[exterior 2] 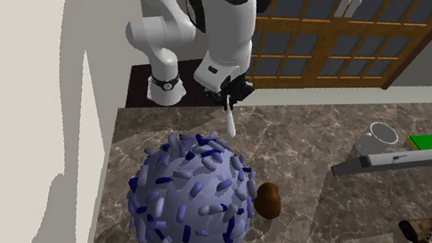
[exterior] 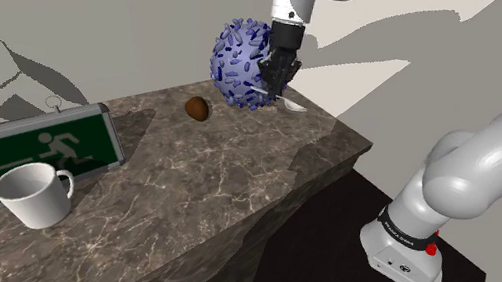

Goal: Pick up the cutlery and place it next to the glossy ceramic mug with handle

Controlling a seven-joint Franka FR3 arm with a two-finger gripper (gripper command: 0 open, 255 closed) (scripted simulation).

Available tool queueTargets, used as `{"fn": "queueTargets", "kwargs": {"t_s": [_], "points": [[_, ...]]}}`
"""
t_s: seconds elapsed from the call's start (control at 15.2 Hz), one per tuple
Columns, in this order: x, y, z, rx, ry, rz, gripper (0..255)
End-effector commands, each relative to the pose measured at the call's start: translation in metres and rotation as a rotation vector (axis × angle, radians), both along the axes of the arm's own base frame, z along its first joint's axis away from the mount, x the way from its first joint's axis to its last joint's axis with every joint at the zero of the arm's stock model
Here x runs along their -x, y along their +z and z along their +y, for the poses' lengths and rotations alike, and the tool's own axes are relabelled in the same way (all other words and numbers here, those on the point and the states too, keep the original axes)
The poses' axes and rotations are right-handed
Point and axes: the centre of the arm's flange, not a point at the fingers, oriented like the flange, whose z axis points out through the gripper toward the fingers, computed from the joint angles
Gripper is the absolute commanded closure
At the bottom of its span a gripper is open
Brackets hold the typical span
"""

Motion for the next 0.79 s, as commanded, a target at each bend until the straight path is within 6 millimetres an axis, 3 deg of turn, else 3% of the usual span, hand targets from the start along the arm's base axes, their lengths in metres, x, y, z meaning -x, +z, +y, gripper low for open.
{"fn": "queueTargets", "kwargs": {"t_s": [0.0, 0.73], "points": [[-0.002, 0.0, 0.026, 0.0, -0.001, 0.0, 255], [-0.018, 0.001, 0.171, 0.0, -0.001, 0.0, 255]]}}
